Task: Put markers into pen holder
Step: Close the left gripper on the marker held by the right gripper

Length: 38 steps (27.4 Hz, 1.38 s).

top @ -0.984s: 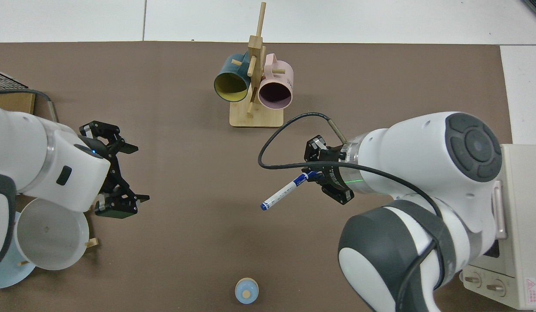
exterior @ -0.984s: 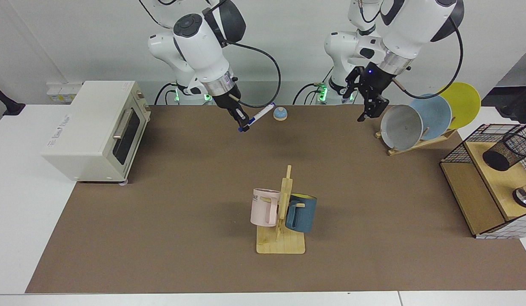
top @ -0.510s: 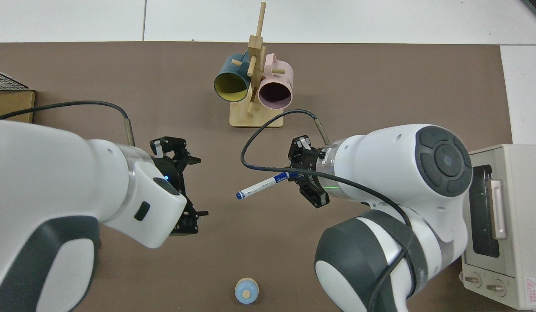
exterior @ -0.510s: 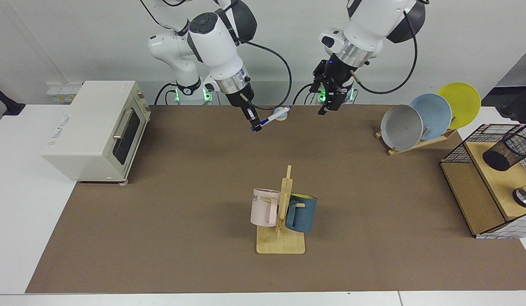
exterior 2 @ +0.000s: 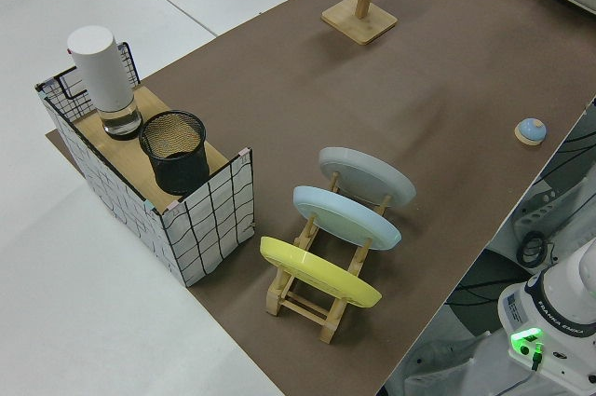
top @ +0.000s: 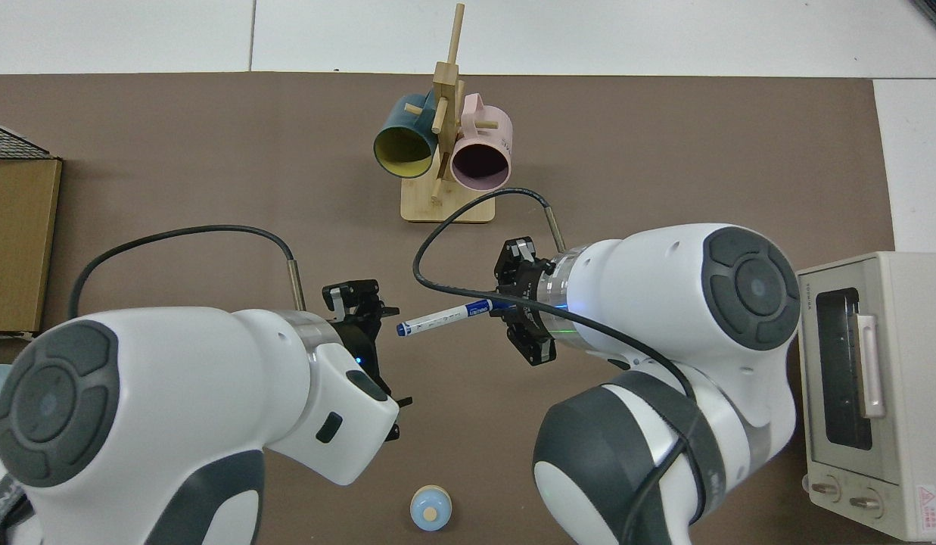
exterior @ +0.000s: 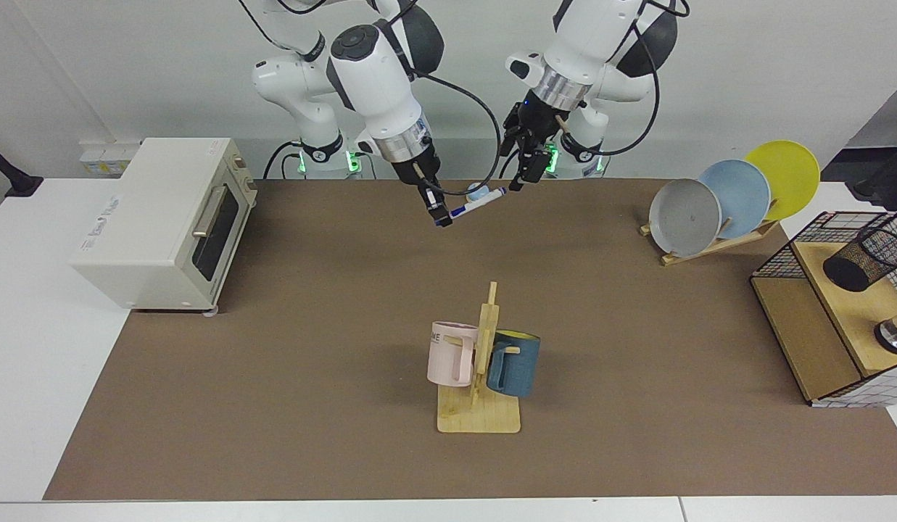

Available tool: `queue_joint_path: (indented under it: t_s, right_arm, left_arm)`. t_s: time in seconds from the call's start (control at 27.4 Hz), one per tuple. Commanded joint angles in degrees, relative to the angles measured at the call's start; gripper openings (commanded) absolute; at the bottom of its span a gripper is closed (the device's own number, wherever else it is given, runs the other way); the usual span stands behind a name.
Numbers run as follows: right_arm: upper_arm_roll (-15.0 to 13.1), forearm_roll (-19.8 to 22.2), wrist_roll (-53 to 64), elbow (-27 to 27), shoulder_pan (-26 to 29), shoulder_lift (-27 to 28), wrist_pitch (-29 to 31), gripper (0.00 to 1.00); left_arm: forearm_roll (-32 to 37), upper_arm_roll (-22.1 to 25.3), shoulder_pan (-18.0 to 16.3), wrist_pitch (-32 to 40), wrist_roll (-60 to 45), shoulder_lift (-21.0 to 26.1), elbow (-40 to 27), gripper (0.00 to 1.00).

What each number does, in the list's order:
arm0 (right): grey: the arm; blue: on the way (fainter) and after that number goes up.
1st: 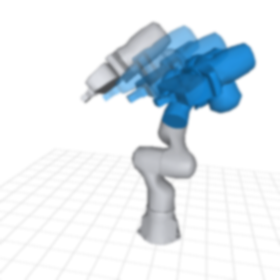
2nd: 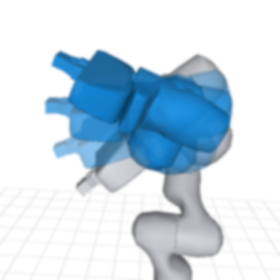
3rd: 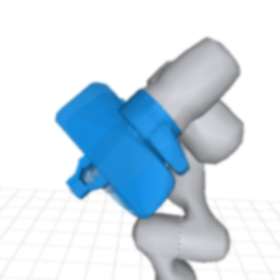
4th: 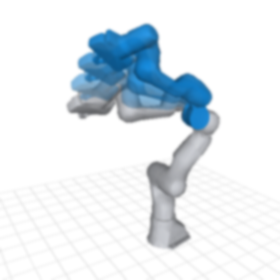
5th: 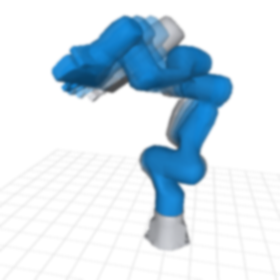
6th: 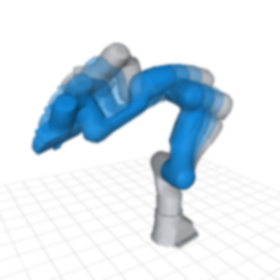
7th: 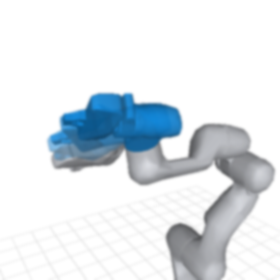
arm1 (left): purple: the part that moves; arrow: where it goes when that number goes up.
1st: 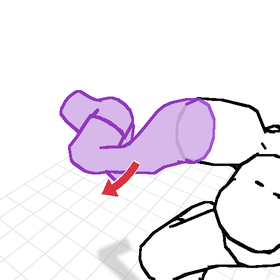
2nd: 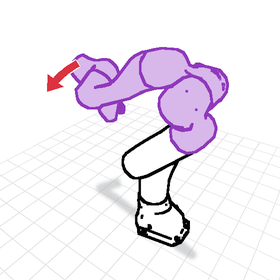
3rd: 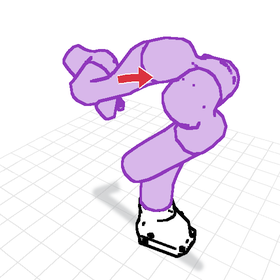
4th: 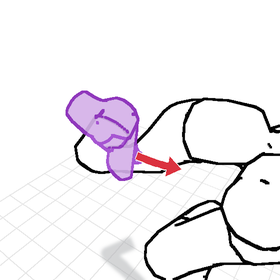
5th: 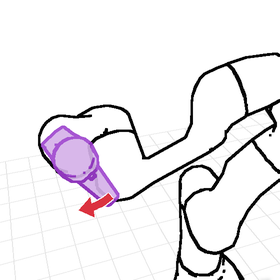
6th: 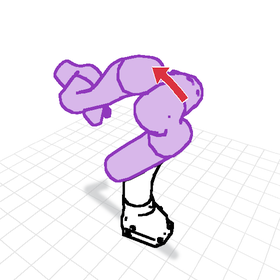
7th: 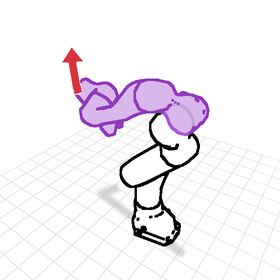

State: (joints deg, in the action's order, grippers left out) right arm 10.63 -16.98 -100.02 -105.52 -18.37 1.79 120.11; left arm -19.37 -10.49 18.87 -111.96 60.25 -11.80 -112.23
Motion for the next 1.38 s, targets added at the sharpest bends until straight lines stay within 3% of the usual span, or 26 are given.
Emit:
queue_joint_path:
  t_s: [0.0, 0.47, 0.8, 1.13, 1.35]
  right_arm:
    - [-0.1, -0.2, -2.6, 0.5, -0.7, 0.4, 1.0, 0.0]
    - [-0.1, -0.1, -3.2, 0.5, -1.8, 0.1, 0.3, 0.0]
    - [-0.1, 0.0, -3.2, 0.5, -2.9, -0.1, -0.2, 0.0]
    - [-0.1, 0.4, -3.0, 0.5, -3.3, -0.3, -1.5, 0.0]
    - [-0.1, 1.0, -2.9, 0.5, -3.3, -0.3, -1.8, 0.0]
  left_arm:
    - [-0.8, 0.0, 1.6, -4.2, -3.1, -1.0, -3.1, 1.0]
    - [-0.2, -0.7, 1.6, -5.0, -6.4, -0.2, -3.4, 0.9]
    - [0.1, -1.0, 1.5, -5.3, -8.4, -0.3, -4.3, 0.74]
    - [0.2, -1.0, 1.5, -5.5, -10.9, -0.2, -4.3, 0.5]
    - [0.5, -1.0, 1.5, -5.4, -10.9, -0.2, -4.3, 0.21]
